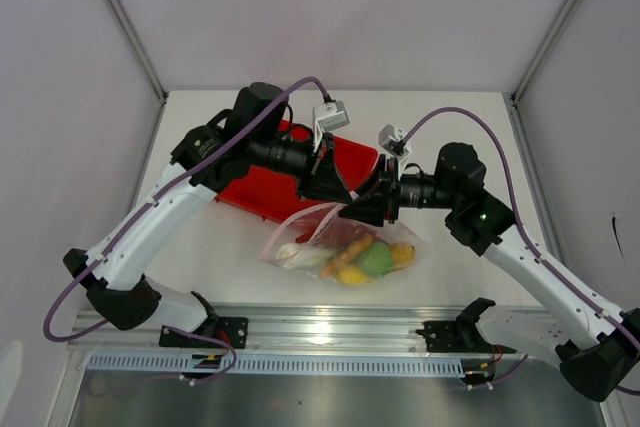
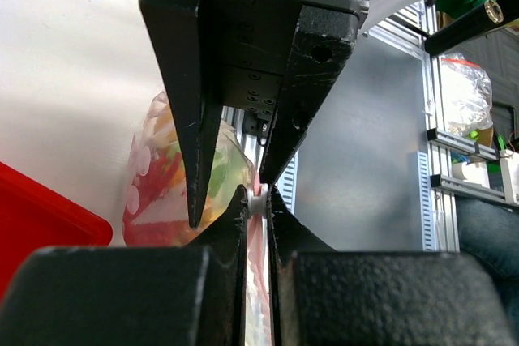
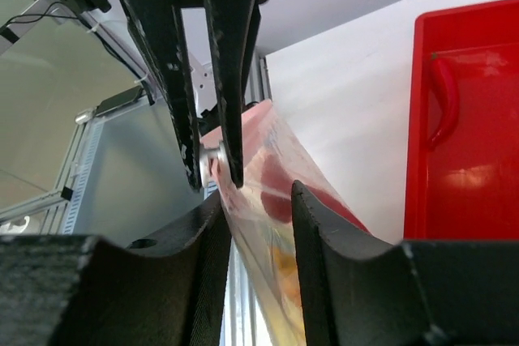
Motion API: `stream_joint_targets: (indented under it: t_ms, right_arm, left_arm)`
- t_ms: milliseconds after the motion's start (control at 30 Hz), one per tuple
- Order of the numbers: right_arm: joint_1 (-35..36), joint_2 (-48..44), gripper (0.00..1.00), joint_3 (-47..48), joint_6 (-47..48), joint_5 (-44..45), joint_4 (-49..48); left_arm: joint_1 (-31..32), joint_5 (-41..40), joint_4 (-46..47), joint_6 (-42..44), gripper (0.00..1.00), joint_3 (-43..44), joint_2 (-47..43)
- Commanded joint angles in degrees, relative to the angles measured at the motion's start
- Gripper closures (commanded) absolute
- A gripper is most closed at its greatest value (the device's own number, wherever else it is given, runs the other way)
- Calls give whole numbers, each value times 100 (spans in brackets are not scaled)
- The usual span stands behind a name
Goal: Place the food in the zip-top bag and seal the zipper
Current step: Zip the zipper food storage bag at the center of the board.
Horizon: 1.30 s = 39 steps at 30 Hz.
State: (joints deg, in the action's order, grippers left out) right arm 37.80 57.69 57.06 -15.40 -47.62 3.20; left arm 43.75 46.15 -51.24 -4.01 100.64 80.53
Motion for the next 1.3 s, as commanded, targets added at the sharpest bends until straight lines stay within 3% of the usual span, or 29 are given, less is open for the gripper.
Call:
stream_joint_targets:
  t_ms: [0,100,167,333,500,667,800,933,1267]
  right_arm:
    - [-36,119,62,367,186,-432,-57]
    - [-62,268,57,560,291,-511,127]
    - [-89,356,60,649,301,-521,189]
    - [-98,401,100,640,160,-609,23]
    - [-89,147,100,447,11,-205,-170]
    - [-115,-188,100,86,-1069,541,-1364]
    - [-27,-311,100,34,-1571,1234,-1621]
    - [-115,-180,100,-115,-2316,1255,-2243]
    - [-203,-381,100,60,-2521,1624,-2087]
  left_arm:
    - [-33,359,185,41,100,263,-55]
    - [-24,360,185,41,99,254,-55]
    - [-24,368,194,50,100,263,-55]
    - [-24,351,167,85,99,254,-55]
    - [-33,175,132,85,99,237,-64]
    - [-33,-254,79,102,99,53,-11]
    - [-33,-396,202,50,99,-167,-46]
    - [-33,-502,325,-12,99,-282,-82]
    - [-77,-827,387,129,99,-685,-231]
